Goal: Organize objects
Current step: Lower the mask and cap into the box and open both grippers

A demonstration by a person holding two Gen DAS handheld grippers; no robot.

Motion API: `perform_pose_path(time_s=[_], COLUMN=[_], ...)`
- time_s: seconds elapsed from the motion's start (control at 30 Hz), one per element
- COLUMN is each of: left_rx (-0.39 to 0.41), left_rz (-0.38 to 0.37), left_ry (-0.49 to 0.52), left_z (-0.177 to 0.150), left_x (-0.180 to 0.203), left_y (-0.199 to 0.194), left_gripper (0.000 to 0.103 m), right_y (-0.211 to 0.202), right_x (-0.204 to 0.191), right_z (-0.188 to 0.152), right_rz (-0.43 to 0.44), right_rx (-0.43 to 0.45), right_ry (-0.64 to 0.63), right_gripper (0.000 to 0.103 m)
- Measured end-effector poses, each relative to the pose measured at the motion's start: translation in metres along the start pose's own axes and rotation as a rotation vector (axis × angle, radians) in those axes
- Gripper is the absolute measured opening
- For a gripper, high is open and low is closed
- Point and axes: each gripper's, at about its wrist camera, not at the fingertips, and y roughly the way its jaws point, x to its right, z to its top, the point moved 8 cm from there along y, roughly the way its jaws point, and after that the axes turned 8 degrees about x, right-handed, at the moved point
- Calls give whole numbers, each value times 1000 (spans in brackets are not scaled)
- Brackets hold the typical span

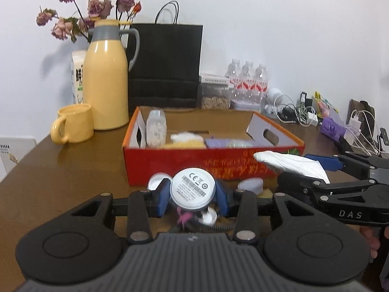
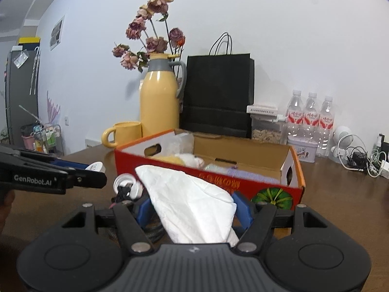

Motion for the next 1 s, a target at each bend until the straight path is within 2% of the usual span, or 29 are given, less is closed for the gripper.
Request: perform_pose_path(time_s=[0.3,0.57,0.8,1.0], left_rx=[75,90,73,47], left_rz=[-13,6,60,83], left_ry=[16,3,-26,-37], left_z=[47,75,87,82], left_x=[10,13,7,0], left_y=[32,78,129,163], left_gripper=[40,40,40,40], right_y=[29,80,124,148], right_x=[18,44,68,84], right_z=[41,65,62,41], right_rz=[-37,-73,-108,-122], right_rx=[57,57,29,-25], right_ry=[-20,-26,-12,22], right_gripper=[67,67,67,67])
